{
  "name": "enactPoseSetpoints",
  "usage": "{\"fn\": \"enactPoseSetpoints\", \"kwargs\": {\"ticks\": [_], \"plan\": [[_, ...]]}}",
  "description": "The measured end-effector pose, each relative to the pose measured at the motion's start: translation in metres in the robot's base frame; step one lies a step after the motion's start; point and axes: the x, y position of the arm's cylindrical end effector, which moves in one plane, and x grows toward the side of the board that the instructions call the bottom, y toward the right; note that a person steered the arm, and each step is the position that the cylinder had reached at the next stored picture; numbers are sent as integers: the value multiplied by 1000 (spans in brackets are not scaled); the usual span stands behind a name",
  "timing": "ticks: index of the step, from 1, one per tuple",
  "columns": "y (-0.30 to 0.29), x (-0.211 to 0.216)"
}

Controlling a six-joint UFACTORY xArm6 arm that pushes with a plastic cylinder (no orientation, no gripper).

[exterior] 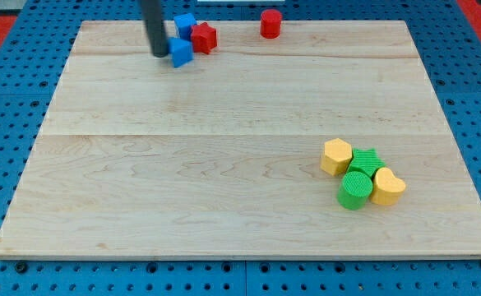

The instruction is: Move the blue triangle parallel to the bottom of the blue cube

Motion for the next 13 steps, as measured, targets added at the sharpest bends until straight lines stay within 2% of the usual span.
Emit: {"fn": "enactPoseSetpoints", "kwargs": {"ticks": [1,2,3,4,7,8,10,11,13], "plan": [[5,1],[-63,-13],[-59,-52],[-38,-78],[120,-65],[125,-72],[39,-78],[-24,-78],[21,11]]}}
